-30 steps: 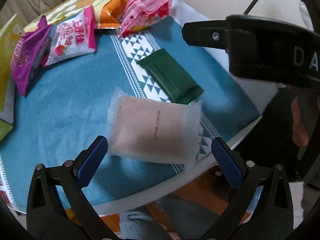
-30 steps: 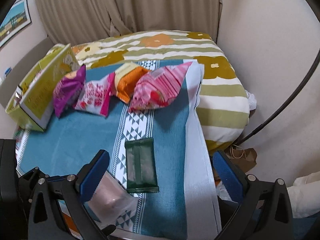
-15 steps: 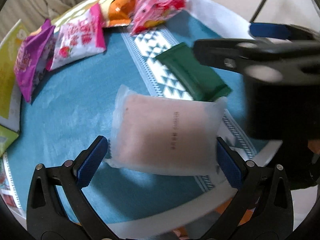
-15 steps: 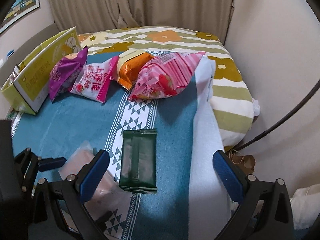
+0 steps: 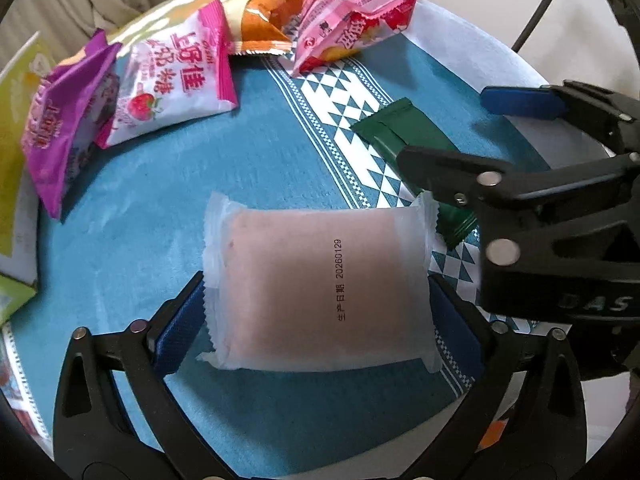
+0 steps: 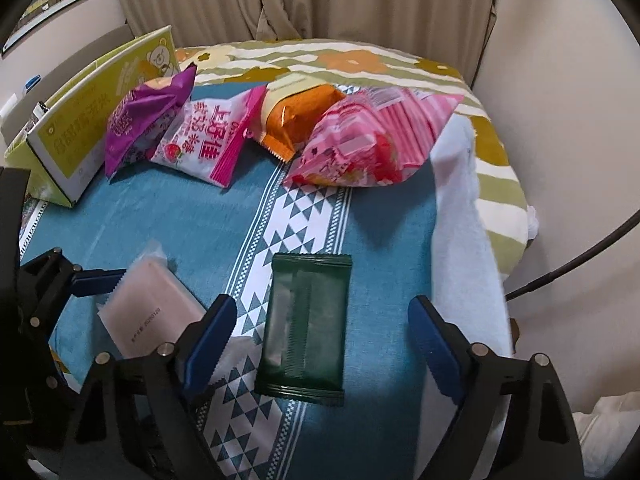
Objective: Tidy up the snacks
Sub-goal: 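Grasp the pale pink packet with the left tool while the right tool grasps the green packet, then carry both packets into the yellow box and open both tools to release them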
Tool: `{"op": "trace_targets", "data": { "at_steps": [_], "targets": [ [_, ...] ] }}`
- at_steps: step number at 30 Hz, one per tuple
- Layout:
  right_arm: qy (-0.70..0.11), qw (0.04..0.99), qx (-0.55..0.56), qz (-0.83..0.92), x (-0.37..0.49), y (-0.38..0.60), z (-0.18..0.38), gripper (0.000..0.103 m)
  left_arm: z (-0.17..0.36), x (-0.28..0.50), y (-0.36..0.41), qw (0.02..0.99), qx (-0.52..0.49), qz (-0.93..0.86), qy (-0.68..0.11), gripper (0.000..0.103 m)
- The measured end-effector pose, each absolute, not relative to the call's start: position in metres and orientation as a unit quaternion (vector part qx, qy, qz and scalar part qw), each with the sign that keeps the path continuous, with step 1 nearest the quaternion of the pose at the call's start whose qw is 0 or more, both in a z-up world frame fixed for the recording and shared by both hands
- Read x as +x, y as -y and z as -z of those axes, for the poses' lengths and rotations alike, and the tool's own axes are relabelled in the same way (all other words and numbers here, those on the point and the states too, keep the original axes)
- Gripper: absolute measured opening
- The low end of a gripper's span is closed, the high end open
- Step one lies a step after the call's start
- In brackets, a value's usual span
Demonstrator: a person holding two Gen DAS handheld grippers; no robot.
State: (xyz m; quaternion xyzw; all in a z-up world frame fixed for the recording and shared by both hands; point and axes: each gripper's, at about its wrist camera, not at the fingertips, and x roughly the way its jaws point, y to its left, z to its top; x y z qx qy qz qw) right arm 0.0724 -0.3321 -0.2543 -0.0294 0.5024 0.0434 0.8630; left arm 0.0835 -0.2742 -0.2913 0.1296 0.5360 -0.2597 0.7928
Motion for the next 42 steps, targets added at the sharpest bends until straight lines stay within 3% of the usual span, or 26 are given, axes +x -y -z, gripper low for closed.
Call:
{"op": "trace_targets", "data": {
  "at_steps": [2, 5, 10, 23, 26, 28, 34, 42],
  "targets": [
    [-0.508, 0.86, -0.034, -0.043, 0.075, 0.331, 0.259, 0.077, 0.29, 0.083, 0.277, 0.797, 0.136, 0.263, -0.526, 0.088],
    [-0.518, 0.854, -0.026, -0.048, 0.079, 0.333, 0.266, 0.069, 0.288, 0.083, 0.278, 0.795, 0.136, 0.269, -0.526, 0.084],
    [-0.519, 0.853, -0.025, -0.05, 0.084, 0.331, 0.269, 0.068, 0.28, 0.079, 0.269, 0.796, 0.132, 0.275, -0.523, 0.076],
    [-0.535, 0.843, -0.036, -0.046, 0.088, 0.321, 0.281, 0.056, 0.281, 0.078, 0.218, 0.806, 0.118, 0.246, -0.526, 0.074],
    [-0.532, 0.845, -0.036, -0.049, 0.085, 0.32, 0.282, 0.05, 0.28, 0.082, 0.208, 0.807, 0.106, 0.239, -0.529, 0.074],
    [-0.53, 0.846, -0.034, -0.052, 0.084, 0.318, 0.281, 0.04, 0.278, 0.085, 0.202, 0.808, 0.097, 0.236, -0.531, 0.074],
    [-0.525, 0.849, -0.026, -0.049, 0.079, 0.308, 0.274, 0.04, 0.263, 0.09, 0.172, 0.813, 0.072, 0.214, -0.536, 0.073],
    [-0.493, 0.868, -0.011, -0.057, 0.075, 0.287, 0.211, 0.04, 0.181, 0.099, 0.114, 0.845, 0.026, 0.201, -0.494, 0.073]
  ]
}}
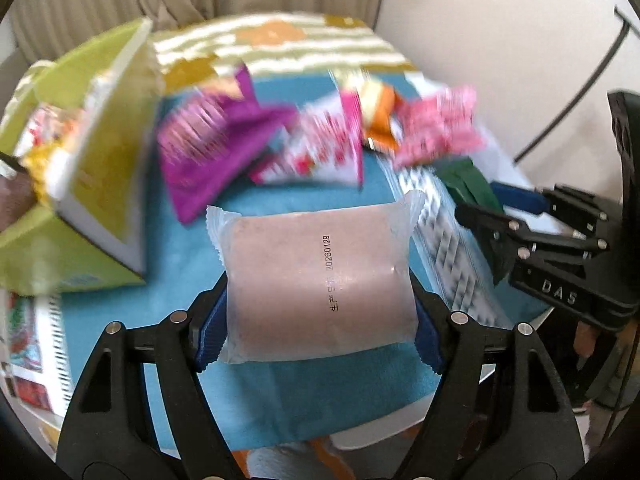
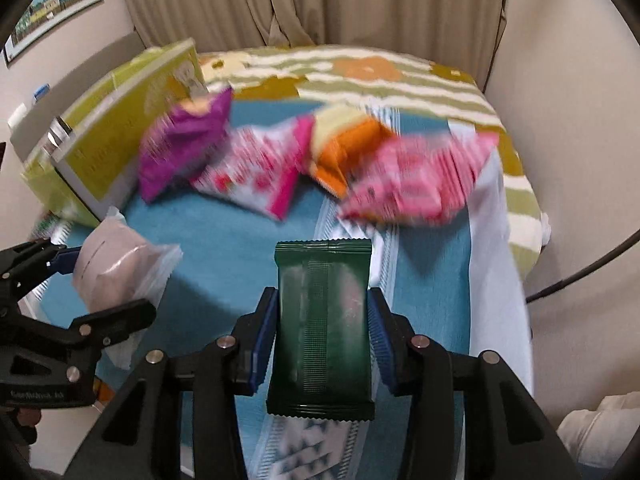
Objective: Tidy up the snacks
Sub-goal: 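Carry both packets into the yellow box and open both tools to release them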
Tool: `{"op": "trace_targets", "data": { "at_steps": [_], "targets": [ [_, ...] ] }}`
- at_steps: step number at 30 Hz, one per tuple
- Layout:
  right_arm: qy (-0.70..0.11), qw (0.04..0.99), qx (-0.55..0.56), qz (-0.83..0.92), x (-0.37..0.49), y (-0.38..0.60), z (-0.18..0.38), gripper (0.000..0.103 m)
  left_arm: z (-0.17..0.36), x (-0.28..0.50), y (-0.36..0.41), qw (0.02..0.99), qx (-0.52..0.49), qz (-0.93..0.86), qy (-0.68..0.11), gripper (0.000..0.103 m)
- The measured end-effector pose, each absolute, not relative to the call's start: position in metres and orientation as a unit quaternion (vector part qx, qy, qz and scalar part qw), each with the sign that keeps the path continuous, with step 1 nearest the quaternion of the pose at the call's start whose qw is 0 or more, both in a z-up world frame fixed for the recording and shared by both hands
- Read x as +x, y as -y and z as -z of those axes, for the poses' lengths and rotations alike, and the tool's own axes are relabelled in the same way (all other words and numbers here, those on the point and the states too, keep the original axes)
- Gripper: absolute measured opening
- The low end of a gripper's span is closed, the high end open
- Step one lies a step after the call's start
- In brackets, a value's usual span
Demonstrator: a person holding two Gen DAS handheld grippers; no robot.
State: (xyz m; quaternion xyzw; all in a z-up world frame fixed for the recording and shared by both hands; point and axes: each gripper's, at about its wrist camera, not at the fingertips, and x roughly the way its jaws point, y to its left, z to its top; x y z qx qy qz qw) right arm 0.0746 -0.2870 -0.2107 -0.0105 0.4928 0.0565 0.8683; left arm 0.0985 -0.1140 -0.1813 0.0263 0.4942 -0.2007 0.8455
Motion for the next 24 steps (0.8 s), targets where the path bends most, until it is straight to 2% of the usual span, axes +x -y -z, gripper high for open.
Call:
{"op": "trace_targets", "data": {
  "at_steps": [7, 12, 17, 24],
  "targets": [
    [-0.448, 0.889, 0.002, -0.093, 0.091, 0.241, 0.142, 0.04, 0.107, 0.12, 0.051, 0.881, 0.016, 0.16, -0.445, 0.073],
    [-0.424, 0.896, 0.014, -0.129, 0.115, 0.195, 0.107, 0.04, 0.074, 0.146, 0.003, 0.897, 0.012, 0.122, -0.425, 0.073],
    [-0.405, 0.899, 0.023, -0.167, 0.15, 0.138, 0.082, 0.04, 0.064, 0.176, -0.052, 0.903, 0.008, 0.086, -0.42, 0.073],
    [-0.408, 0.892, 0.032, -0.192, 0.196, 0.072, 0.075, 0.04, 0.082, 0.225, -0.112, 0.894, 0.001, 0.062, -0.444, 0.073]
  ]
}}
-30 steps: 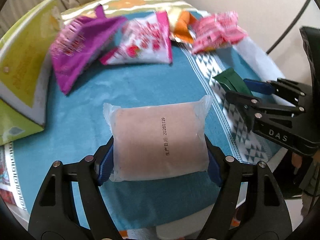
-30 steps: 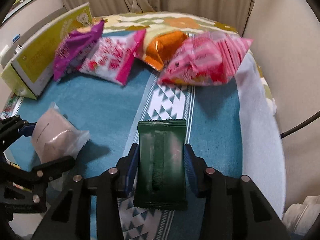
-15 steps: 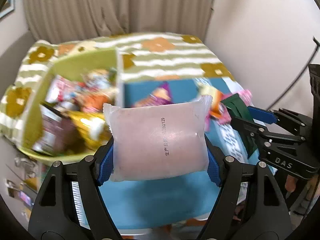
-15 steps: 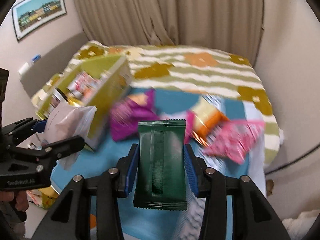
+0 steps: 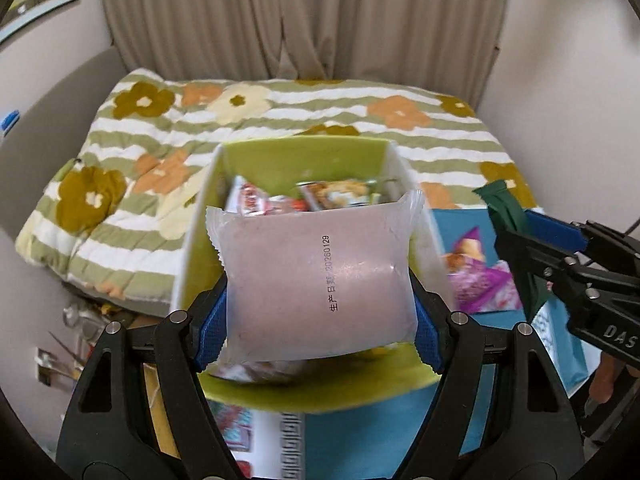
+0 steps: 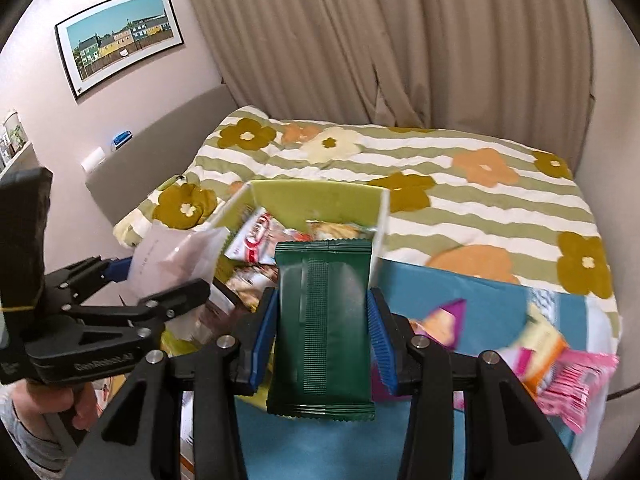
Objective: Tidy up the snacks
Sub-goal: 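Carry both packets into the yellow box and open both tools to release them, then withdraw both tools from the box and move toward the remaining packets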
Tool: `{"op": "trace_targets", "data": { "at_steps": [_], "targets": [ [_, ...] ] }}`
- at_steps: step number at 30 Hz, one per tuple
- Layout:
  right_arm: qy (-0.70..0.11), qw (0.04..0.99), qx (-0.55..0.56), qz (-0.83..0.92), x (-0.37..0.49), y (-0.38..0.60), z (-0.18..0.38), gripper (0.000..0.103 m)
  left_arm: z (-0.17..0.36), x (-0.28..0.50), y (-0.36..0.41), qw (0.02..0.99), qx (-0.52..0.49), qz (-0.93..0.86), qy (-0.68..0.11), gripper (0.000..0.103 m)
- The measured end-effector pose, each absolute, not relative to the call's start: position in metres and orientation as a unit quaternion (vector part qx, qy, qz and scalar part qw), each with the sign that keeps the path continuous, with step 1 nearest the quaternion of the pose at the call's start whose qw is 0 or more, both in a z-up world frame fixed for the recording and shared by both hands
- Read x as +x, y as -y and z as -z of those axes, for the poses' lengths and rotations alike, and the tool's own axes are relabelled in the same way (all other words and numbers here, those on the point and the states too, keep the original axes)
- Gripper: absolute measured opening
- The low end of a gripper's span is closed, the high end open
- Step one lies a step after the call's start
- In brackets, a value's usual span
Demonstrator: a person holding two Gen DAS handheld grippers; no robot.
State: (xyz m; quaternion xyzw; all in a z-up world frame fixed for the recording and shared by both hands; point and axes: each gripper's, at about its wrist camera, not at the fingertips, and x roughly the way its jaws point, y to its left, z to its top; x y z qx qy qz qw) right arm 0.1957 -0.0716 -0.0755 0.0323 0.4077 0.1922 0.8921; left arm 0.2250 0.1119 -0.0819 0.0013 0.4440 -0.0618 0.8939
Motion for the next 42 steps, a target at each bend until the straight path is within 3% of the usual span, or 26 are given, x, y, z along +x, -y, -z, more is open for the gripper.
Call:
{"op": "trace_targets", "data": {
  "at_steps": [7, 9, 11, 31, 34, 35, 36, 42],
  "targets": [
    [-0.432, 0.881, 0.034, -0.189, 0.226, 0.023, 0.095, 0.04, 0.125, 0.257, -0.147, 0.873, -0.004, 0.065, -0.482, 0.076],
    [-0.441, 0.878, 0.036, -0.185, 0.232, 0.015, 0.103, 0.04, 0.133, 0.258, -0.153, 0.873, -0.005, 0.073, -0.482, 0.085],
    [-0.446, 0.876, 0.039, -0.18, 0.234, 0.011, 0.108, 0.04, 0.134, 0.255, -0.155, 0.876, -0.001, 0.076, -0.476, 0.102],
    [-0.474, 0.864, 0.041, -0.167, 0.265, -0.018, 0.115, 0.041, 0.142, 0.246, -0.173, 0.873, 0.014, 0.071, -0.482, 0.102],
    [-0.478, 0.859, 0.052, -0.178, 0.27, -0.023, 0.119, 0.06, 0.144, 0.248, -0.177, 0.872, 0.01, 0.069, -0.485, 0.102],
    [-0.477, 0.859, 0.052, -0.181, 0.27, -0.024, 0.119, 0.083, 0.145, 0.249, -0.178, 0.871, 0.01, 0.068, -0.486, 0.102],
    [-0.475, 0.86, 0.052, -0.182, 0.269, -0.024, 0.119, 0.101, 0.146, 0.249, -0.178, 0.871, 0.011, 0.067, -0.487, 0.102],
    [-0.467, 0.863, 0.047, -0.186, 0.257, -0.023, 0.122, 0.102, 0.149, 0.244, -0.18, 0.869, 0.013, 0.06, -0.492, 0.102]
  ]
}}
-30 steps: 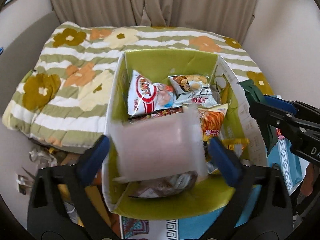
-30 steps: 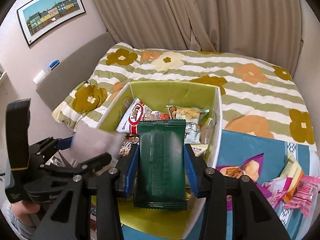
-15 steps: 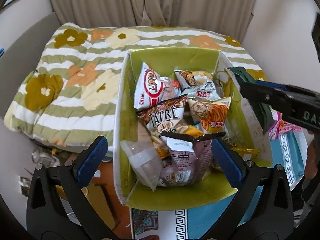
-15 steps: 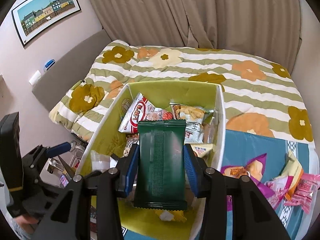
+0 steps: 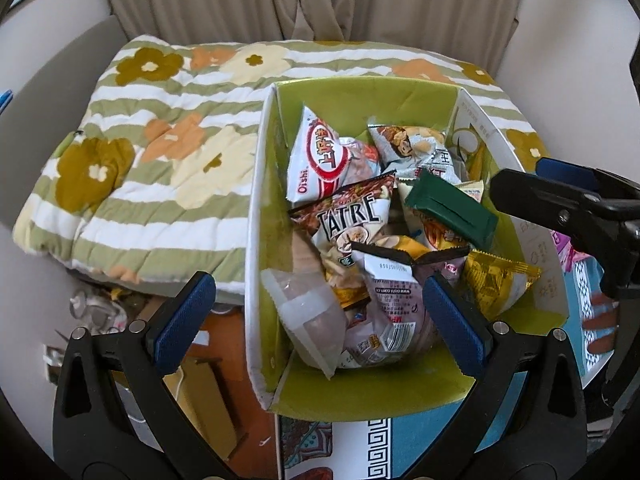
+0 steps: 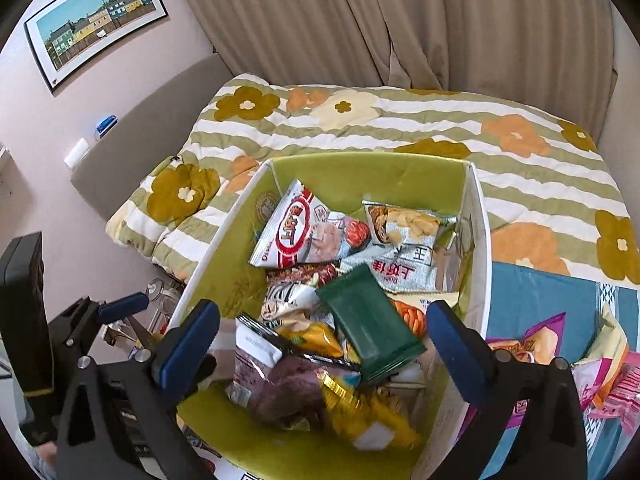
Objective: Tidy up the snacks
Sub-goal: 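Withdraw both tools from the box and move toward the remaining packets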
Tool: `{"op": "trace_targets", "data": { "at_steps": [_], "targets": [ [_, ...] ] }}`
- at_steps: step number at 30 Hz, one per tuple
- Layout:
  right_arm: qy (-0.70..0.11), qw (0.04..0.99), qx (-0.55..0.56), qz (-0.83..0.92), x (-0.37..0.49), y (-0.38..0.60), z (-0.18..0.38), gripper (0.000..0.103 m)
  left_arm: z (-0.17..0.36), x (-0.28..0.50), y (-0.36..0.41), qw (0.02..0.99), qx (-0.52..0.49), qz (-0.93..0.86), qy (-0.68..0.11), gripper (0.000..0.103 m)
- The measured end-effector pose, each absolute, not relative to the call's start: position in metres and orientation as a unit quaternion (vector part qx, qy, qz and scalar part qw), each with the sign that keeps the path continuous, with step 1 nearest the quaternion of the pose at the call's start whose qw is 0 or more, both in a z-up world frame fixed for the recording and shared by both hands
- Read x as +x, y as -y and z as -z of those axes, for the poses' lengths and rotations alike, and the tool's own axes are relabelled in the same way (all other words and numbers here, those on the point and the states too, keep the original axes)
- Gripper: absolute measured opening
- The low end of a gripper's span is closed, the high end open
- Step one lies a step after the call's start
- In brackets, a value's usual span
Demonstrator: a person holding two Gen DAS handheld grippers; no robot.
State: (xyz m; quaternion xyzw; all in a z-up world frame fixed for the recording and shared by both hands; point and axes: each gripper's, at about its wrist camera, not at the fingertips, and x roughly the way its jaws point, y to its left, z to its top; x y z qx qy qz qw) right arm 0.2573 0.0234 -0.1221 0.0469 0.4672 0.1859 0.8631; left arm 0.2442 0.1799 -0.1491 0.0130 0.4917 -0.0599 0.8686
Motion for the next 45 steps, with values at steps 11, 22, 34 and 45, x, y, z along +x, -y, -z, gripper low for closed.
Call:
{"op": "trace_targets", "data": {
  "at_steps": [11, 22, 34, 45],
  "targets": [
    [-0.446, 0.875, 0.038, -0.185, 0.232, -0.011, 0.099, 0.102, 0.124, 0.224, -0.177, 0.88, 0.015, 0.039, -0.474, 0.102],
    [-0.393, 0.904, 0.06, -0.159, 0.178, 0.056, 0.057, 0.103, 0.083, 0.177, -0.121, 0.9, -0.007, 0.033, -0.435, 0.102],
    [-0.374, 0.923, 0.049, -0.073, 0.113, 0.174, 0.047, 0.103, 0.077, 0.137, 0.006, 0.902, -0.003, 0.079, -0.423, 0.102],
    [-0.384, 0.919, 0.068, -0.052, 0.089, 0.265, 0.063, 0.103, 0.092, 0.129, 0.102, 0.899, 0.018, 0.099, -0.427, 0.102]
  ]
}}
